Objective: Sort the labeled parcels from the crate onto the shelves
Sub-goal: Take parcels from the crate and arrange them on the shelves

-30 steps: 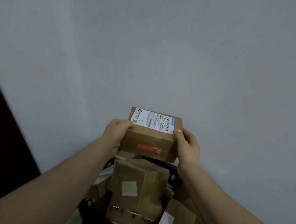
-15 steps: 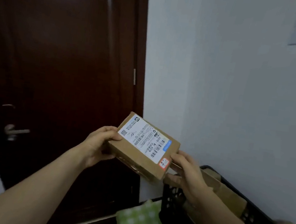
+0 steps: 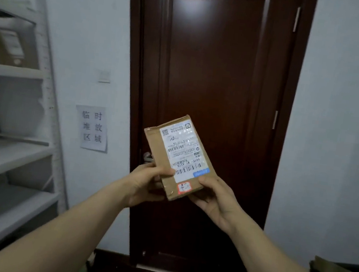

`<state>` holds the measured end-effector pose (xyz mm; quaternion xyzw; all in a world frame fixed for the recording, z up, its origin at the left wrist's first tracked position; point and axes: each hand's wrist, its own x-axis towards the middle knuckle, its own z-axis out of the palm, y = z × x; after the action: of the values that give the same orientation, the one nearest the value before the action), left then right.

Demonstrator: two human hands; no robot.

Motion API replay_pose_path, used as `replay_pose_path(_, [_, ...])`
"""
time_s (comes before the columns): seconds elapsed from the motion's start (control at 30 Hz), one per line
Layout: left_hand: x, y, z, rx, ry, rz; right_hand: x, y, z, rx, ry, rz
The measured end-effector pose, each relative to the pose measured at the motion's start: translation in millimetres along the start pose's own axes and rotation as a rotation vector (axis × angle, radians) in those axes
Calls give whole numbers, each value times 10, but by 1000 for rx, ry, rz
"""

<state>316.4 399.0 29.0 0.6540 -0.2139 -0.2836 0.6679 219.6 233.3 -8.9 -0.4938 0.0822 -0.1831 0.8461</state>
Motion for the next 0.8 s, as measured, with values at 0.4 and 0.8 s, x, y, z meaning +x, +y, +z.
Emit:
replay_pose_path(0.4, [-398, 182, -885, -2, 168, 89, 202, 247, 825, -158, -129, 24])
replay_pose_path(0.8, [-431, 261, -1011, 1267, 551, 325, 239, -46, 1086, -1142, -184, -211])
